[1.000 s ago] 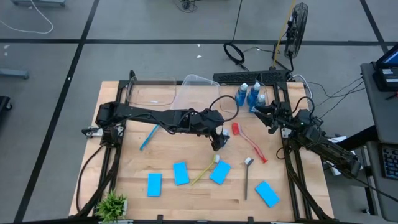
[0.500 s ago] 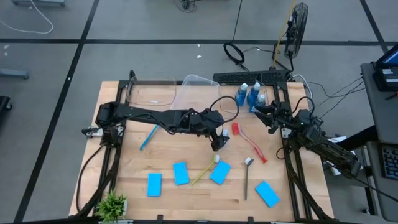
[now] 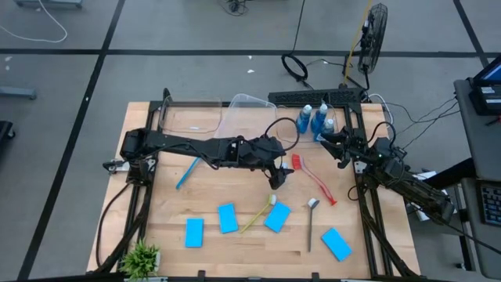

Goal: Pick & Place Kitchen Sink Supplies
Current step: Put the blue soap dispenser into the right transparent bin

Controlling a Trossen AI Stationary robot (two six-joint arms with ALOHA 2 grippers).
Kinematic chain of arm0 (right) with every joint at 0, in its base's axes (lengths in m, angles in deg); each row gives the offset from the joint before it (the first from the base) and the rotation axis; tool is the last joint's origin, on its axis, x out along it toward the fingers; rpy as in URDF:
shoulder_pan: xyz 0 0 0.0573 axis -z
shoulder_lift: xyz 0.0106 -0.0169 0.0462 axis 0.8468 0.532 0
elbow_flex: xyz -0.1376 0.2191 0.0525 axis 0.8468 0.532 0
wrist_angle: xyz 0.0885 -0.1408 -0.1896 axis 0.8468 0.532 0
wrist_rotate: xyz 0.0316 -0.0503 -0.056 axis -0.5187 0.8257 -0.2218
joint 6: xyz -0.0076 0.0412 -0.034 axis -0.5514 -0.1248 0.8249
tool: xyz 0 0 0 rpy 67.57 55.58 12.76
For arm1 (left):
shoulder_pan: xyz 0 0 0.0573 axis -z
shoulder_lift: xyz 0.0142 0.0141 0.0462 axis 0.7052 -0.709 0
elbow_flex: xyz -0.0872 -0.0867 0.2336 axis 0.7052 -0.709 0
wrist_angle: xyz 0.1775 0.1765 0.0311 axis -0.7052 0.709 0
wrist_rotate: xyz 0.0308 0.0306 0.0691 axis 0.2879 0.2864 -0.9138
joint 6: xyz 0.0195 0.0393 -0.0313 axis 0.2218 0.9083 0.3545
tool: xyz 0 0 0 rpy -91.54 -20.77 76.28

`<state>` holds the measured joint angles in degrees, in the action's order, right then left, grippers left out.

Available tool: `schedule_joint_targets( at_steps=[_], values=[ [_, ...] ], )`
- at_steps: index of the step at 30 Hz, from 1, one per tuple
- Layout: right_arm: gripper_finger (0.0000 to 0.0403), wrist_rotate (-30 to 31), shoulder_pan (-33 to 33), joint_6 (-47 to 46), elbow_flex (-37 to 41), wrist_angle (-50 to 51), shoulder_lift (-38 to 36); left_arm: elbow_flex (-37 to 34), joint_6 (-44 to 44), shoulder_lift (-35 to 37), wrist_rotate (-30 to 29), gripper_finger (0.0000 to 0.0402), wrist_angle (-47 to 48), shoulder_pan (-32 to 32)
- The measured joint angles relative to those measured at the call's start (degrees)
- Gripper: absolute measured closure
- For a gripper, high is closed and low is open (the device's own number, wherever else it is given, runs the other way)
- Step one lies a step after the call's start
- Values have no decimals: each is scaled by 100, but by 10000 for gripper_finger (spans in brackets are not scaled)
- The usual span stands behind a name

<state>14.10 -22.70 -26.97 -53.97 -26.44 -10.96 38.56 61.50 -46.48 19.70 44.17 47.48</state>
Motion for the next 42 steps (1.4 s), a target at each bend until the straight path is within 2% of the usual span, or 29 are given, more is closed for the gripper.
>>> schedule_joint_targets(
  at_steps=[14, 34, 42],
  values=[
    [222, 0, -1, 2, 0, 1, 0, -2, 22, 2, -164, 86, 499, 0],
    [222, -1, -2, 0, 0, 20, 5, -22, 311, -437, -975, 42, 465, -11],
    [222, 2, 0, 24, 0, 49, 4, -26, 310, -559, -864, 36, 508, -9]
  ],
)
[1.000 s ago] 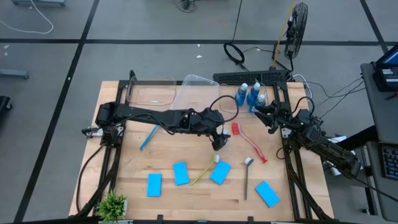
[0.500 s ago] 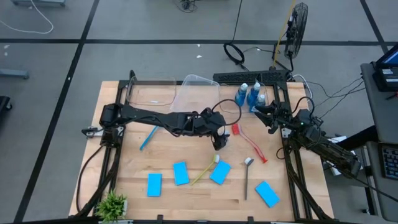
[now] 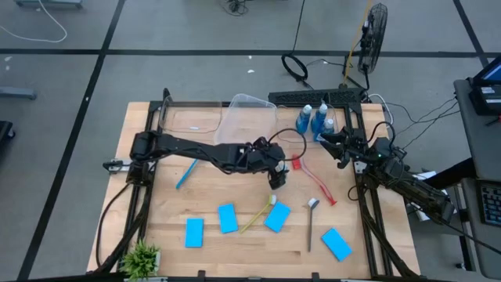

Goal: Pick & Place Kitchen Sink Supplies
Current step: Put the blue soap dispenser into the right transparent bin

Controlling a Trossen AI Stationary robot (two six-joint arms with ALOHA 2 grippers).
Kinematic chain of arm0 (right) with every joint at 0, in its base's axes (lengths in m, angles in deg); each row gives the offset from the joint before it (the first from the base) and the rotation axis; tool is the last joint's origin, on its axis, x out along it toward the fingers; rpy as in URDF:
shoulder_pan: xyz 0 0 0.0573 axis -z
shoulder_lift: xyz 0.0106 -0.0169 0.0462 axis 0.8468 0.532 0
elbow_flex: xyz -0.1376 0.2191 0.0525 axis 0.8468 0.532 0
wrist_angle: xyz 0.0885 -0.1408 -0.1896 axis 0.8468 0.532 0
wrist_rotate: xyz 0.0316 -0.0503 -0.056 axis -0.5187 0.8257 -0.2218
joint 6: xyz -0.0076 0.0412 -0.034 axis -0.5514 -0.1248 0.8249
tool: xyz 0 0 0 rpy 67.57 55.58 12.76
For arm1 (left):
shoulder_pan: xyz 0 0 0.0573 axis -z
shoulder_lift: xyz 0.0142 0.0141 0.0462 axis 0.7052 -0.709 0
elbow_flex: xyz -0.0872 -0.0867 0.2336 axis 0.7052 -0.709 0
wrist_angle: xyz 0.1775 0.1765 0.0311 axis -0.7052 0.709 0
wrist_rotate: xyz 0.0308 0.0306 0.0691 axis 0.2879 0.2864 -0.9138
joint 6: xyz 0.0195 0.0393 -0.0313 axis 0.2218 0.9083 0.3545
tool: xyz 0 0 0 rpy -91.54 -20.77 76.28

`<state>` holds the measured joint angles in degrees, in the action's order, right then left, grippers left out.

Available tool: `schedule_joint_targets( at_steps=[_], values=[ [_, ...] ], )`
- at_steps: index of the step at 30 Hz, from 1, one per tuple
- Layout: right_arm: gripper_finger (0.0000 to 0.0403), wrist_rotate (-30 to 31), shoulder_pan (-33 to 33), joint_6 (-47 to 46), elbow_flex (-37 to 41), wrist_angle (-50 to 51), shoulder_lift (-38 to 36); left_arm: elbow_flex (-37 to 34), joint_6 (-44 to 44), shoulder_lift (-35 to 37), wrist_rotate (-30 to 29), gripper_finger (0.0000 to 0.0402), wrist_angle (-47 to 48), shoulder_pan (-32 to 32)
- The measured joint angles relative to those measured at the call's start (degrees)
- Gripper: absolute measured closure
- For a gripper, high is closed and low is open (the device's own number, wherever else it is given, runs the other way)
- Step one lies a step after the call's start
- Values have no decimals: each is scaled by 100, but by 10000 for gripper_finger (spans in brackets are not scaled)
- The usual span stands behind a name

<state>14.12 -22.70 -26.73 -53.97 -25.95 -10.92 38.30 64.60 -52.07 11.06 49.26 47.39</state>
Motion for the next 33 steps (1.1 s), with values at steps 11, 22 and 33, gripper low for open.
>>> schedule_joint_targets(
  at_steps=[11, 22, 33],
  values=[
    [222, 4, 0, 18, 0, 37, 0, 2, -78, -257, 15, 43, -115, 11],
    [222, 17, -2, 4, 0, 83, 0, 7, -185, -282, -152, 100, -82, 4],
    [222, 20, -1, 0, 0, 81, 0, 7, -195, -282, -133, 230, -74, -13]
  ],
)
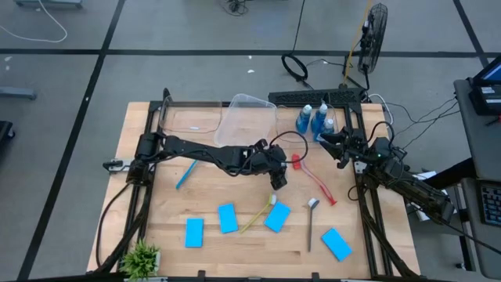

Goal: Pick & Place Kitchen Sink Supplies
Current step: Put the blue soap dispenser into the right transparent bin

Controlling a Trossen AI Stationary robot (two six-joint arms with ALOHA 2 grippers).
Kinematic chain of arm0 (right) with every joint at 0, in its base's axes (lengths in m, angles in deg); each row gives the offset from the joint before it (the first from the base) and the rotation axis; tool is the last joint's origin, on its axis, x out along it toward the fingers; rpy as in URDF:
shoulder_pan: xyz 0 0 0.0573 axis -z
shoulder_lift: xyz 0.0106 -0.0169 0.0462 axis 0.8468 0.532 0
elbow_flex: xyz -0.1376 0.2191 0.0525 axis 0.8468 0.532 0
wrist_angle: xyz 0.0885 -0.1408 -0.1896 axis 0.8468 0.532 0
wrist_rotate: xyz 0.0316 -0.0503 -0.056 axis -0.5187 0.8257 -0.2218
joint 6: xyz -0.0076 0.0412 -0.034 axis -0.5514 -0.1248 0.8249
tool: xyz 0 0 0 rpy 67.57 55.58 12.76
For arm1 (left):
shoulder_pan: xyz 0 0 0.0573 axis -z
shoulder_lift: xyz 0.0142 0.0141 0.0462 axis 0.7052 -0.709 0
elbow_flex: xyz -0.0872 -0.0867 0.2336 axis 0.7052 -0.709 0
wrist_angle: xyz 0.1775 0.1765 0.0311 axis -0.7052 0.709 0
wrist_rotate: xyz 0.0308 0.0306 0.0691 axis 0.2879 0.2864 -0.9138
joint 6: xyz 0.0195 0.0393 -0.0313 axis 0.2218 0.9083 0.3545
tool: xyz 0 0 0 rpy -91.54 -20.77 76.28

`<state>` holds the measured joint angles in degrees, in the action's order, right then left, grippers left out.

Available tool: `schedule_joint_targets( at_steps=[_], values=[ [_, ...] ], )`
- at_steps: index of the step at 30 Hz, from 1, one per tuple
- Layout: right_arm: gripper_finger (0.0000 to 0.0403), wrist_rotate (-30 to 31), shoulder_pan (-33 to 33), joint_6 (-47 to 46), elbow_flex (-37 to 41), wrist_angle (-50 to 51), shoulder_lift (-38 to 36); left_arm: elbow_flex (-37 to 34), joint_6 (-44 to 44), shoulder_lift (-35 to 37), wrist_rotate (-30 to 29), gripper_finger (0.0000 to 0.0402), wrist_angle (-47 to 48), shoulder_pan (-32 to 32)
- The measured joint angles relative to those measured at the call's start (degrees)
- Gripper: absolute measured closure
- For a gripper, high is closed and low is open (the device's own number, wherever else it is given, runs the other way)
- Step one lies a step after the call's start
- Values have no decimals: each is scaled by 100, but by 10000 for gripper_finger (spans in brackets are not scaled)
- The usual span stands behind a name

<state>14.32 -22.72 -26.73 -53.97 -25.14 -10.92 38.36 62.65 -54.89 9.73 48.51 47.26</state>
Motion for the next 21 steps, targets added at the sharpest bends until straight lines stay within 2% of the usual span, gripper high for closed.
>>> schedule_joint_targets(
  at_steps=[3, 8, 21],
  values=[
    [222, 0, 1, 0, -1, 0, 0, 0, -17, 2, 42, 267, -18, 2],
    [222, 0, 0, 0, 0, 0, 0, 0, -37, 4, 280, 267, -68, -13],
    [222, 0, -1, 0, 0, 0, 0, 27, -136, 7, 317, 267, -327, -4]
  ],
)
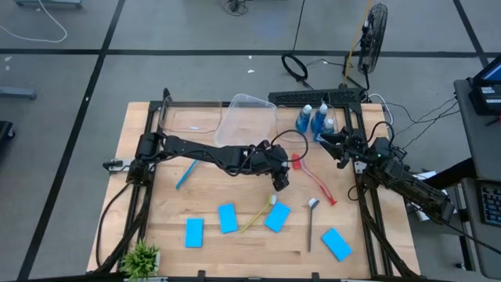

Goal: Pick & Place Kitchen Sink Supplies
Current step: Put the blue soap dispenser into the right transparent bin

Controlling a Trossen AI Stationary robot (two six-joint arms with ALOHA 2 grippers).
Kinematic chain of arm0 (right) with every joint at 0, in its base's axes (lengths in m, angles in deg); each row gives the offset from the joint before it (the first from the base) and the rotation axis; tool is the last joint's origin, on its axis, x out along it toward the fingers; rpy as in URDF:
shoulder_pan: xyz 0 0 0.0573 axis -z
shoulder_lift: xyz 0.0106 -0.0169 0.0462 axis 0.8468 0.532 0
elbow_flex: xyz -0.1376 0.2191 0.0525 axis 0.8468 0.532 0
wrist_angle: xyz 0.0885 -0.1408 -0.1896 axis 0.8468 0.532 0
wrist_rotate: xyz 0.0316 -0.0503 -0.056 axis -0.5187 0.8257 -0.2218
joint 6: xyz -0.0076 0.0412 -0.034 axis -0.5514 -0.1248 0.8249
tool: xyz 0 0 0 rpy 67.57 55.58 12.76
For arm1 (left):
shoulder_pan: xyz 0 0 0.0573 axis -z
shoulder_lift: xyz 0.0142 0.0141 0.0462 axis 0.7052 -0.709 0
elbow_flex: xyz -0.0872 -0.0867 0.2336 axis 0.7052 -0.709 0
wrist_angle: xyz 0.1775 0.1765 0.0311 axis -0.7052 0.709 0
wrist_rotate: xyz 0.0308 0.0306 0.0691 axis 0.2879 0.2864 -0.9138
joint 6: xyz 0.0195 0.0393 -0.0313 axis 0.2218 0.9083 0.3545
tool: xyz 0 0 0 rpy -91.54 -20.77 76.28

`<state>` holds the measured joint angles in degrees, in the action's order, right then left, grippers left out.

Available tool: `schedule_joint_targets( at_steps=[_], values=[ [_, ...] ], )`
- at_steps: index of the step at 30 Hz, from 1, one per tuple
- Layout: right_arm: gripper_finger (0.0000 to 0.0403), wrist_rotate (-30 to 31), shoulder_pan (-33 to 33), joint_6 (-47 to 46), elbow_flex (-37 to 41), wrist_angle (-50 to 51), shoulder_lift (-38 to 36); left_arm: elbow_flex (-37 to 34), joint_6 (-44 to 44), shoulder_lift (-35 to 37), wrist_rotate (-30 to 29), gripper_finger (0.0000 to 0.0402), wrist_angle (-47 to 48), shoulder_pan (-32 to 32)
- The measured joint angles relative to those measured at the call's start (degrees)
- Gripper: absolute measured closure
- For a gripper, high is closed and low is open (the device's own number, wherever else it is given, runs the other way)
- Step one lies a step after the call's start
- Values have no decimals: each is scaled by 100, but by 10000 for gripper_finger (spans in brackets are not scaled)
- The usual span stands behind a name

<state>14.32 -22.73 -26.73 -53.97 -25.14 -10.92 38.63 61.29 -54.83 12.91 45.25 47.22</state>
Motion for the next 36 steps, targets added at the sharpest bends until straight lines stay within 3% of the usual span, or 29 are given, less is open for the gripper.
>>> schedule_joint_targets(
  at_steps=[13, 19, 28, 36],
  values=[
    [222, 0, 1, 22, -1, 4, 0, 1071, 685, 0, 99, 267, -34, -22],
    [222, 0, 2, 53, 0, 4, 0, 1526, 1036, 0, -319, 267, -42, -247],
    [222, 0, 2, 62, -2, 2, 0, 1608, 1036, 0, -352, 267, -431, -764],
    [222, 4, 0, 44, 0, 4, 0, 1608, 1309, 0, -915, 267, -498, -1136]
  ],
)
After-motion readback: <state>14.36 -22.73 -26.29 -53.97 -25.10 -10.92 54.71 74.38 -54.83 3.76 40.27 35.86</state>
